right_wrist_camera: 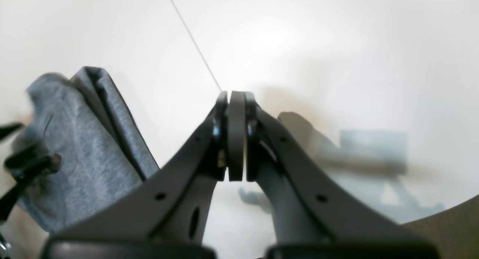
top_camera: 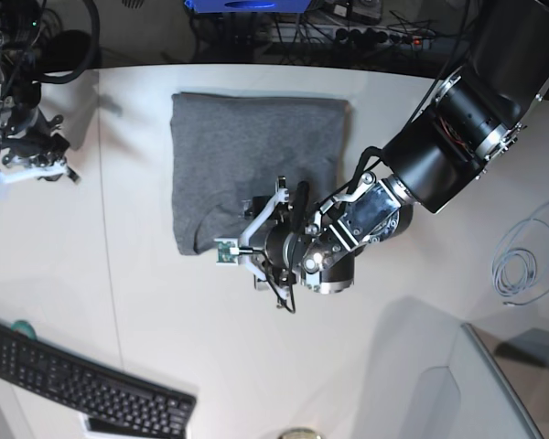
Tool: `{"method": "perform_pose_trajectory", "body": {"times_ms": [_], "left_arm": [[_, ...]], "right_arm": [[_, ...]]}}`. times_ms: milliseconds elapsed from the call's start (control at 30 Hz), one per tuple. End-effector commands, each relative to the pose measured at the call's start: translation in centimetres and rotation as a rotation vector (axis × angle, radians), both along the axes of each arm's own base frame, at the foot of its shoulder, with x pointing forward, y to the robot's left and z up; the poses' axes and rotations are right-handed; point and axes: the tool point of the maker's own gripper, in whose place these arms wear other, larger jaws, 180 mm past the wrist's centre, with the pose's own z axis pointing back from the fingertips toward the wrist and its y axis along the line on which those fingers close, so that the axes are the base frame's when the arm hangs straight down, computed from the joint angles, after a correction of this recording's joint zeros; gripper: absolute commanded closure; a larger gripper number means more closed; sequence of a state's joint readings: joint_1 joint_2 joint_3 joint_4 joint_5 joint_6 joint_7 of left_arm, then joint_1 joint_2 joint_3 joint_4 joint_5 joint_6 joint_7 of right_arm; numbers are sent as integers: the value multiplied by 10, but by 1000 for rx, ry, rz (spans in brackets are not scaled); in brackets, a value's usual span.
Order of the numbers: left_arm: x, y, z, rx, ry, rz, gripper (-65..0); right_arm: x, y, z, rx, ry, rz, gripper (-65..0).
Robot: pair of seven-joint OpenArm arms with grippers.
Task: Layout the t-shirt on the table in an organized manner, then fold the t-shirt properly
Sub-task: 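Push the folded shirt's edges square with the left gripper, then tuck the collar-side edge with both grippers and lift away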
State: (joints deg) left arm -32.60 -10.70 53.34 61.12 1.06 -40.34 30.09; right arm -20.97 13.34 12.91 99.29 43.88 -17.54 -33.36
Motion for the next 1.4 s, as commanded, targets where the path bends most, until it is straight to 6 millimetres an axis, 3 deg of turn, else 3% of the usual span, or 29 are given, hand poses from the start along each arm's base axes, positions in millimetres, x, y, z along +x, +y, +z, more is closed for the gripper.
{"method": "perform_pose_trajectory", "body": {"times_ms": [0, 100, 167, 233, 367, 400, 433, 533, 633, 767, 967, 1100, 1200, 1267, 1300, 1367], "left_arm": [[17, -7, 19, -31, -45, -1, -393], [24, -10, 28, -40, -68, -4, -434], [32, -20, 47, -68, -114, -29, -433], [40, -15, 69, -88, -172, -29, -429], [51, 7, 130, -172, -298, 113, -418], [49, 16, 141, -201, -324, 163, -383], [44, 27, 146, -230, -334, 216, -309], [33, 67, 126, -223, -312, 360, 0], [23, 90, 92, -192, -264, 425, 0], [18, 101, 63, -195, -215, 444, 0], [34, 100, 72, -200, -236, 443, 0], [37, 94, 74, -188, -241, 412, -242], [30, 92, 59, -105, -206, 382, -304], [27, 88, 61, -96, -208, 375, -281], [25, 86, 66, -111, -220, 377, -237], [15, 85, 76, -152, -239, 394, -39]], "right_arm": [[8, -5, 10, -20, -38, 5, 0], [8, -4, 10, -20, -37, 7, 0], [8, -4, 10, -21, -38, 8, 0], [9, -1, 12, -19, -48, 26, 0], [13, 40, 20, 4, -109, 237, 0], [12, 51, 22, 13, -121, 281, 0], [11, 60, 24, 20, -134, 321, 0], [9, 88, 25, 52, -150, 412, 0], [11, 102, 24, 68, -152, 444, 0], [20, 114, 26, 80, -166, 477, 0], [24, 112, 21, 79, -155, 471, 0], [24, 112, 21, 79, -155, 471, 0], [23, 112, 20, 80, -154, 471, 0], [22, 112, 20, 80, -151, 471, 0], [22, 112, 20, 81, -151, 471, 0], [19, 114, 21, 82, -153, 479, 0]]}}
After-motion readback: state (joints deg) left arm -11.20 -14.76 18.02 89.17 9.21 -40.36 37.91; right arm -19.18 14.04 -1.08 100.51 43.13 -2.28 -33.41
